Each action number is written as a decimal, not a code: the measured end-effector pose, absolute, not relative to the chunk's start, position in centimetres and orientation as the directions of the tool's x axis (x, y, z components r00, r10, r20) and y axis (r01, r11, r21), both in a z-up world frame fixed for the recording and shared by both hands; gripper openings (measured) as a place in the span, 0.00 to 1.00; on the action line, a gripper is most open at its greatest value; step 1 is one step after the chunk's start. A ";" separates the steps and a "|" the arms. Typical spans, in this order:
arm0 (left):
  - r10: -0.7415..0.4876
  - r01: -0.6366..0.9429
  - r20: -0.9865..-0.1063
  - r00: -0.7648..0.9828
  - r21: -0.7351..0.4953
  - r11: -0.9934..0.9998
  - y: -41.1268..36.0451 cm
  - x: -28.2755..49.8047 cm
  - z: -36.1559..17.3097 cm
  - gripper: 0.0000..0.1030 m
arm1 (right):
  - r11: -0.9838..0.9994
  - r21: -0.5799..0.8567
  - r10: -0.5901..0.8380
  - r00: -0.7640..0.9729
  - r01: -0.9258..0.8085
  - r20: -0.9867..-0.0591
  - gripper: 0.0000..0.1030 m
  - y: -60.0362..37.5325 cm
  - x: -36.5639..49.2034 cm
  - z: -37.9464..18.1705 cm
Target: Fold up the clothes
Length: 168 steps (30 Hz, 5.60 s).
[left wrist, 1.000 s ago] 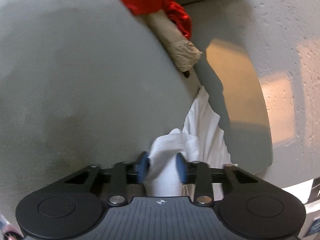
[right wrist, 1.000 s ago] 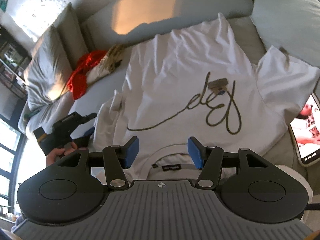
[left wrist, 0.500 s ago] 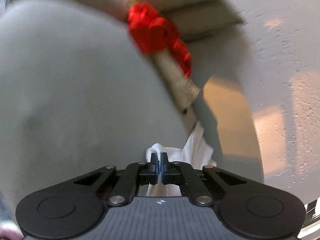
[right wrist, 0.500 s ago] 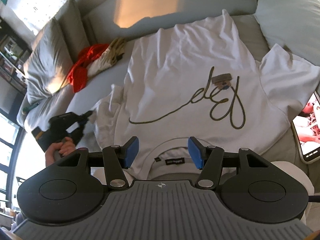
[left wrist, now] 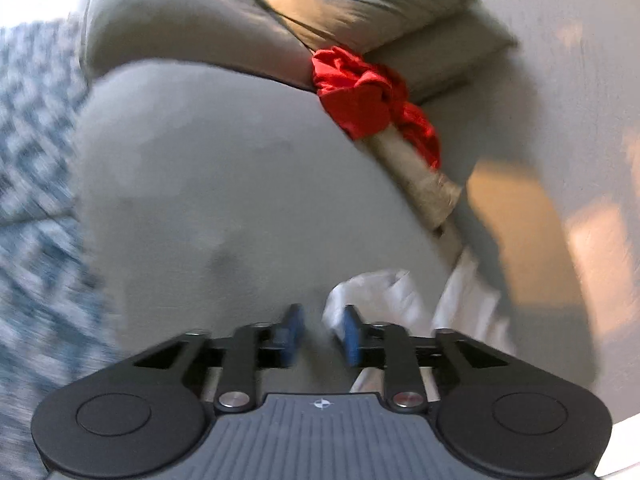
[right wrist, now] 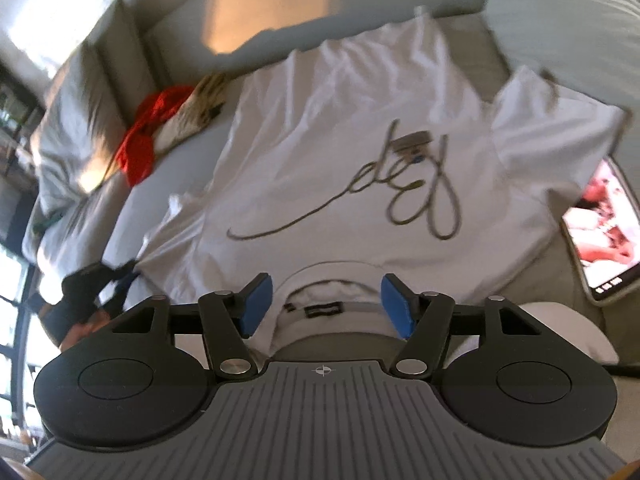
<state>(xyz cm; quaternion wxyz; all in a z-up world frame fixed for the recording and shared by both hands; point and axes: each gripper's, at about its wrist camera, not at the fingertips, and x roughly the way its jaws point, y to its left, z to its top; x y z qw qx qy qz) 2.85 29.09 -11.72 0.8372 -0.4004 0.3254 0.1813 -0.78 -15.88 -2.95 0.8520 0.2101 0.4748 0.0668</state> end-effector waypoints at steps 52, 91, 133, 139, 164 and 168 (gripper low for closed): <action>-0.241 0.035 -0.694 0.679 -0.297 0.954 10.6 6.6 2.5 0.40 | 0.951 0.310 0.245 0.658 -0.019 -0.712 0.78 -21.9 2.6 5.0; -0.099 -0.004 -0.650 0.753 -0.155 0.988 15.5 48.2 -15.2 0.00 | 0.918 0.393 0.264 0.673 0.044 -0.691 0.08 -33.5 47.9 -13.5; 0.043 -0.038 -0.624 0.780 0.021 0.999 14.9 40.2 -11.8 0.22 | 0.957 0.217 -0.019 0.792 0.190 -0.610 0.46 -29.1 41.3 -12.3; -0.136 0.101 -0.724 0.676 -0.093 0.991 13.5 30.0 -5.8 0.64 | 0.897 0.411 0.088 0.848 0.160 -0.523 0.80 -30.0 28.3 -3.9; 0.268 -0.120 -0.733 0.625 0.249 0.961 10.6 27.3 -15.9 0.14 | 0.812 0.247 -0.115 0.560 0.529 -0.820 0.01 -34.4 27.7 -16.7; 0.114 -0.015 -0.747 0.655 0.138 0.990 8.8 24.3 -13.9 0.15 | 0.848 0.383 0.061 0.650 0.367 -0.757 0.13 -31.6 25.5 -13.4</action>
